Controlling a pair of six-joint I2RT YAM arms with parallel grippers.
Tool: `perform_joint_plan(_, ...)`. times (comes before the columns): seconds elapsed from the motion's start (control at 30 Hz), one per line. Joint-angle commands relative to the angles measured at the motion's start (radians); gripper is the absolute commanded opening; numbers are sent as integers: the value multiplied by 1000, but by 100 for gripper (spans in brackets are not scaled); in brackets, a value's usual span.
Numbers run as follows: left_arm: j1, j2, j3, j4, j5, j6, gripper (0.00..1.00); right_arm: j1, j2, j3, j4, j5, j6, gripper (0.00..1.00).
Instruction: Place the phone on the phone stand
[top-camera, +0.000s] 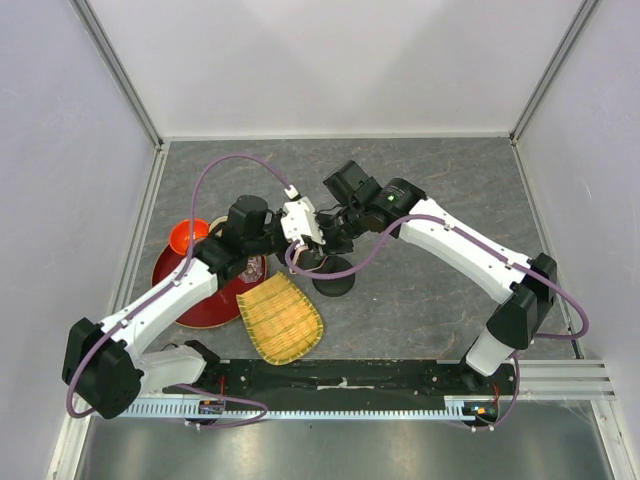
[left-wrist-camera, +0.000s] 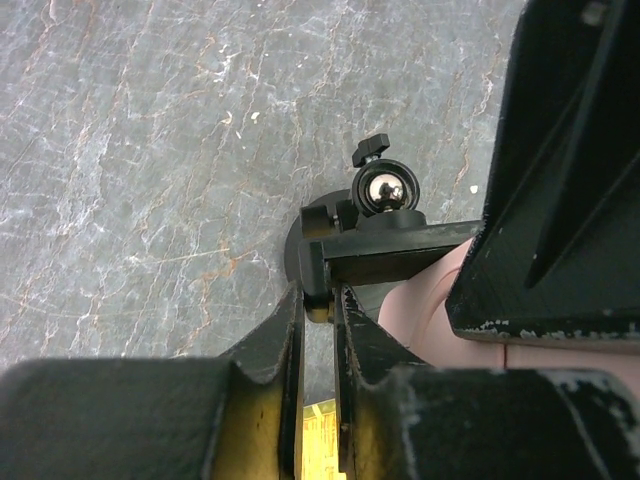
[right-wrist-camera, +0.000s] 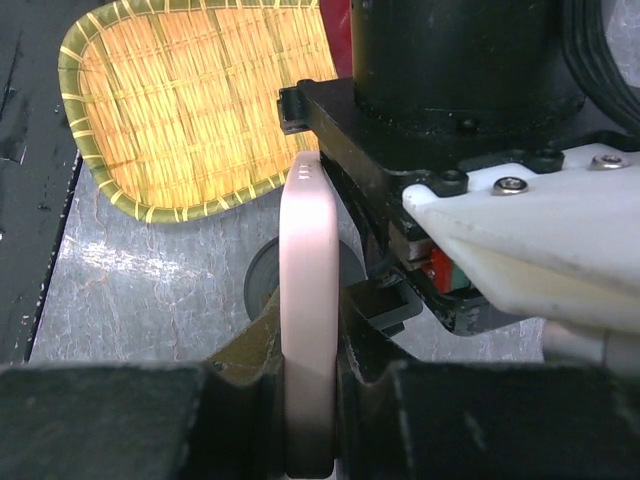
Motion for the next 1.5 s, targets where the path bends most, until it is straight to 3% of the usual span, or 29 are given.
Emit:
perform_joint_plan(0.0, -21, -69, 19, 27, -17, 3, 2, -8, -15, -24, 66, 79, 90, 0)
perform_joint_plan(0.37, -21, -130, -10, 80, -110, -41, 2, -6, -59, -170, 144, 245, 424, 0)
perform_joint_plan(0.47, -21, -141, -18, 109, -205, -89, 2, -6, -62, -185, 132, 292, 535, 0)
perform_joint_plan(0.6, -22, -173, -50, 163, -462, -162, 2, -10, -76, -237, 110, 403, 680, 0)
perform_joint_plan(0.7, -22, -193, -62, 179, -546, -198, 2, -11, -125, -297, 110, 504, 763, 0)
perform_joint_plan(0.9, -24, -237, -101, 200, -558, -227, 2, -11, -194, -380, 129, 675, 888, 0)
perform_joint_plan(1.13, -24, -280, -136, 258, -617, -206, 2, -13, -211, -503, 172, 681, 898, 0)
perform_joint_plan(1.3, -24, -290, -133, 261, -554, -204, 2, -10, -159, -443, 89, 774, 909, 0)
perform_joint_plan(1.47, -47, -299, -125, 232, -495, -192, 2, -20, -47, -282, -38, 898, 989, 0)
